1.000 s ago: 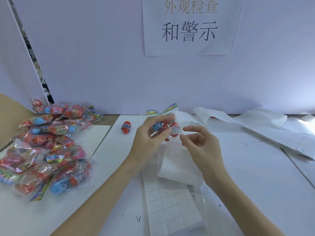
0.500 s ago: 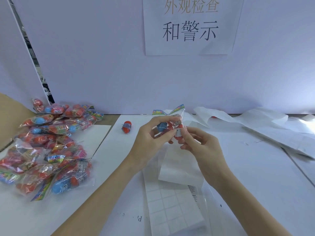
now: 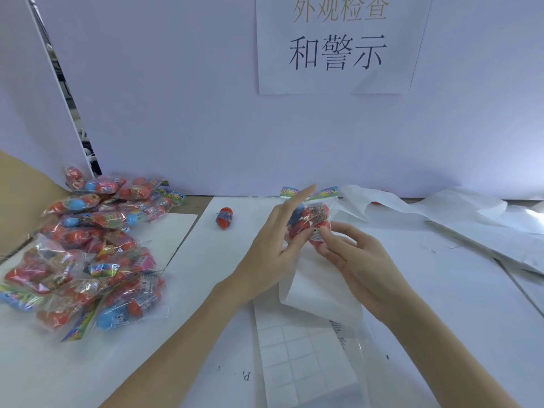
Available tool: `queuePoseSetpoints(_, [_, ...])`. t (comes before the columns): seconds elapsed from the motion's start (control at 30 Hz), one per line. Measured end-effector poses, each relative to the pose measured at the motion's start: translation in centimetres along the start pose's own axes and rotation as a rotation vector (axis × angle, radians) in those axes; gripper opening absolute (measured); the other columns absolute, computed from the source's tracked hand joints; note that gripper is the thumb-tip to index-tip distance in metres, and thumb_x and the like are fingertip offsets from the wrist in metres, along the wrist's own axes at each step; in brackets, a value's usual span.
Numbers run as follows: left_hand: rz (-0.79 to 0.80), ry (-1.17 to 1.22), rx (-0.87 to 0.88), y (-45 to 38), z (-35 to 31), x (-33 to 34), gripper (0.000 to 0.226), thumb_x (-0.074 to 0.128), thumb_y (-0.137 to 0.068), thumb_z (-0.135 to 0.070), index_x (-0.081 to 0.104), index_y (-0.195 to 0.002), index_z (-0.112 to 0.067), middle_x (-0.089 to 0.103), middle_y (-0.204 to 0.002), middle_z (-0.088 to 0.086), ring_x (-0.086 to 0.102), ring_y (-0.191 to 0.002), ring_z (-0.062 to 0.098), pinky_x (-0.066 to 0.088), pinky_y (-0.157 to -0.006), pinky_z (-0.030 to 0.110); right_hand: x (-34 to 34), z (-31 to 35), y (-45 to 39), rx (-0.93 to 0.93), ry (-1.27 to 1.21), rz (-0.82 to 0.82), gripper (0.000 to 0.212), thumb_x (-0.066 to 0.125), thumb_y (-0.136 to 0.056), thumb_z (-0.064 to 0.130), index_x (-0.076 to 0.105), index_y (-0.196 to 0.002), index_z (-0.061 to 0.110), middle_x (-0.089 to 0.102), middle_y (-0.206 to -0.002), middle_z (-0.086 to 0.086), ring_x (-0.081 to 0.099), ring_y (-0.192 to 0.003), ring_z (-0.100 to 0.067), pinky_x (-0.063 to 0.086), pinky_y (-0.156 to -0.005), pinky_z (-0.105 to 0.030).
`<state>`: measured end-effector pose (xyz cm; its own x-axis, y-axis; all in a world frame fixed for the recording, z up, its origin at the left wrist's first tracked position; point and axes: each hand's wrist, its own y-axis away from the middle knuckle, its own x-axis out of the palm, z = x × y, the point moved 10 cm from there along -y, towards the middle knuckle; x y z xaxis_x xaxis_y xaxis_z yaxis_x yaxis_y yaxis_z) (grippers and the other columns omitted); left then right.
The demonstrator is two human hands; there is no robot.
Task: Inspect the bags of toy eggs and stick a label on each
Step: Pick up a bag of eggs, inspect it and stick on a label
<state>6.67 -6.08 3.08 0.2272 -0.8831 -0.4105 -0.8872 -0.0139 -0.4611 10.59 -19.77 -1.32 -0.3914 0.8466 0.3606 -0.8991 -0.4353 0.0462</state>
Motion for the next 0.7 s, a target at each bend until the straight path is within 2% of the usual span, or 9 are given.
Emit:
queuePoseSetpoints(0.1, [-0.016,0.038,-0.028,0.0,0.4,-0.2,0.069,0.062,-0.104,-0.037,0.022,-0.157,-0.055,0.06,-0.133,-0.025,0.063,-0.12,0.007,0.046,-0.096,0.012,-0.3,-0.1,0.0,-0.013,0.094,-0.025,0.028,0.077,-0.091,0.024,0.077,-0.113,0.006,0.08,-0.107,-0.01,0.075,-0.105,-0.018,0.058,-0.089,-0.02])
queuePoseSetpoints(0.2, [-0.053,0.05,-0.13,-0.1,1.7,-0.7,0.064,0.051,-0.102,-0.059,0.016,-0.156,-0.058,0.065,-0.124,-0.018,0.067,-0.104,0.008,0.046,-0.085,0.011,-0.6,0.4,0.2,-0.003,0.078,-0.057,0.029,0.078,-0.088,0.032,0.083,-0.096,0.004,0.079,-0.099,-0.008,0.072,-0.088,-0.014,0.059,-0.085,-0.02])
queuePoseSetpoints(0.33, [-0.161,0.052,-0.245,0.0,3.7,-2.9,0.056,0.036,-0.101,-0.063,0.03,-0.154,-0.046,0.059,-0.128,-0.011,0.062,-0.107,0.003,0.044,-0.084,0.011,-1.8,3.1,0.0,-0.016,-0.232,-0.085,0.021,0.075,-0.091,0.029,0.081,-0.086,0.01,0.07,-0.095,-0.007,0.064,-0.073,-0.015,0.057,-0.069,-0.019])
queuePoseSetpoints(0.4, [-0.259,-0.023,-0.266,0.0,4.4,-5.0,0.048,0.04,-0.106,-0.054,0.043,-0.149,-0.034,0.058,-0.129,-0.011,0.059,-0.106,-0.002,0.043,-0.085,0.009,-0.6,5.4,0.8,-0.006,-0.692,0.125,0.015,0.072,-0.096,0.029,0.079,-0.099,0.017,0.07,-0.112,-0.002,0.067,-0.085,-0.014,0.054,-0.073,-0.02])
queuePoseSetpoints(0.47, [-0.361,-0.189,-0.28,0.4,5.0,-7.4,0.036,0.047,-0.109,-0.04,0.051,-0.141,-0.025,0.057,-0.127,-0.005,0.058,-0.107,0.004,0.045,-0.095,0.022,1.8,8.7,2.9,-0.003,-1.08,0.501,0.031,0.058,-0.107,0.027,0.065,-0.137,0.026,0.065,-0.133,-0.001,0.065,-0.103,-0.018,0.05,-0.085,-0.023])
queuePoseSetpoints(0.5, [-0.414,-0.286,-0.292,0.6,5.1,-8.6,0.033,0.05,-0.108,-0.034,0.054,-0.138,-0.02,0.056,-0.126,-0.002,0.057,-0.11,0.014,0.046,-0.096,0.03,2.4,9.8,3.9,0.003,-1.132,0.618,0.043,0.052,-0.109,0.024,0.051,-0.152,0.031,0.062,-0.137,-0.003,0.064,-0.105,-0.02,0.048,-0.086,-0.025])
queuePoseSetpoints(0.57, [-0.502,-0.542,-0.339,1.2,5.3,-11.0,0.032,0.055,-0.104,-0.025,0.059,-0.132,-0.01,0.053,-0.129,0.008,0.051,-0.12,0.027,0.042,-0.098,0.037,3.1,10.1,4.7,0.013,-1.084,0.716,0.056,0.044,-0.111,0.017,0.033,-0.161,0.037,0.062,-0.136,-0.006,0.063,-0.101,-0.023,0.044,-0.082,-0.023])
queuePoseSetpoints(0.63, [-0.509,-0.858,-0.443,1.8,5.8,-13.2,0.038,0.058,-0.102,-0.026,0.059,-0.132,-0.002,0.042,-0.151,0.019,0.035,-0.143,0.034,0.029,-0.111,0.041,3.9,8.9,4.7,0.065,-1.011,0.733,0.053,0.039,-0.111,0.014,0.037,-0.16,0.033,0.065,-0.129,-0.007,0.062,-0.096,-0.025,0.043,-0.08,-0.022])
queuePoseSetpoints(0.7, [-0.473,-1.064,-0.564,2.6,6.9,-15.1,0.049,0.057,-0.102,-0.032,0.056,-0.138,0.002,0.012,-0.171,0.023,0.007,-0.159,0.033,0.009,-0.123,0.046,4.0,7.1,4.0,0.107,-0.933,0.671,0.048,0.038,-0.109,0.013,0.049,-0.154,0.025,0.069,-0.12,-0.007,0.063,-0.089,-0.022,0.05,-0.076,-0.025])
